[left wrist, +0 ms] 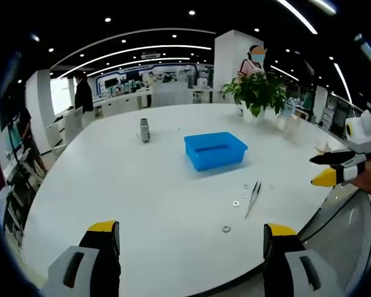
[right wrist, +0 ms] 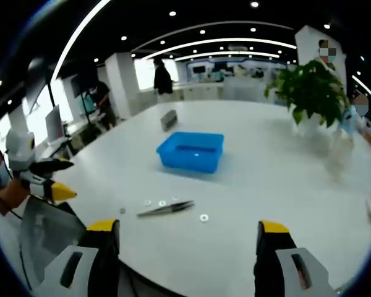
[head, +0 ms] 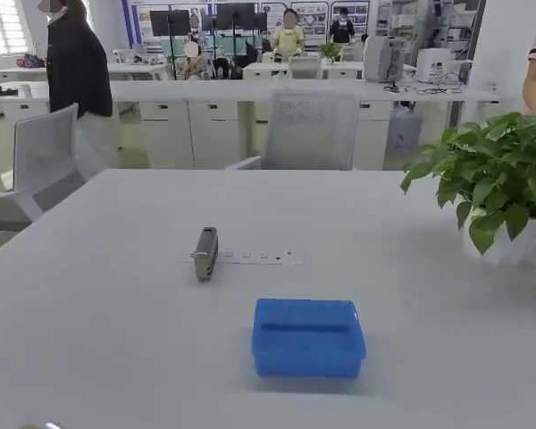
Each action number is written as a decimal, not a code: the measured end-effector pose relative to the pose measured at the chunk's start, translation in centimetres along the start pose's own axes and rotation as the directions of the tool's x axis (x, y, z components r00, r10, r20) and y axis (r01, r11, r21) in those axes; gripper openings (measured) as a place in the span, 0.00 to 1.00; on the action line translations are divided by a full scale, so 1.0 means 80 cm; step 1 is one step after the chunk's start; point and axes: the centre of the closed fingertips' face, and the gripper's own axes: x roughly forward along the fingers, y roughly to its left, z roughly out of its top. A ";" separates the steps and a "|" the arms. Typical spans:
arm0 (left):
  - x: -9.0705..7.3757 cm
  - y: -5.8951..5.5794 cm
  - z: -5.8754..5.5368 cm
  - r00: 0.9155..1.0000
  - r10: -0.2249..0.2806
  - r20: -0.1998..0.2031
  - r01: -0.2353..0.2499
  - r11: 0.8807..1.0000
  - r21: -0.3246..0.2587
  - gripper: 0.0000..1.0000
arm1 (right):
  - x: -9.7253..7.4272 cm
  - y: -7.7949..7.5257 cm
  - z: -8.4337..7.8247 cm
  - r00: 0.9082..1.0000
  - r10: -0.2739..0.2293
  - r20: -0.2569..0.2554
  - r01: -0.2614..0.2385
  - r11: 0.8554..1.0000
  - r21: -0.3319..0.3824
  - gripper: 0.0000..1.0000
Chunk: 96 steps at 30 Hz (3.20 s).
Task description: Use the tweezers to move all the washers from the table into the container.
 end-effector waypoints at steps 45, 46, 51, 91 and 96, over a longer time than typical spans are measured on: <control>0.020 -0.019 0.002 0.998 -0.052 -0.040 0.055 0.995 0.086 0.94 | 0.005 -0.010 -0.004 1.000 -0.022 -0.015 0.022 1.000 -0.018 0.83; 0.022 -0.021 0.002 0.997 -0.061 -0.041 0.064 0.994 0.084 0.94 | 0.005 -0.011 -0.004 1.000 -0.025 -0.015 0.025 1.000 -0.019 0.82; 0.034 -0.029 0.002 0.995 -0.082 -0.050 0.087 0.991 0.101 0.92 | 0.006 -0.014 -0.005 0.999 -0.040 -0.020 0.039 0.999 -0.024 0.81; 0.152 -0.152 -0.051 0.840 -0.398 -0.369 0.517 0.792 0.324 0.00 | 0.007 -0.020 -0.011 0.995 -0.086 -0.054 0.083 0.995 -0.048 0.74; 0.143 -0.151 -0.052 0.841 -0.393 -0.372 0.520 0.778 0.352 0.00 | 0.008 -0.019 -0.012 0.995 -0.084 -0.057 0.081 0.995 -0.056 0.73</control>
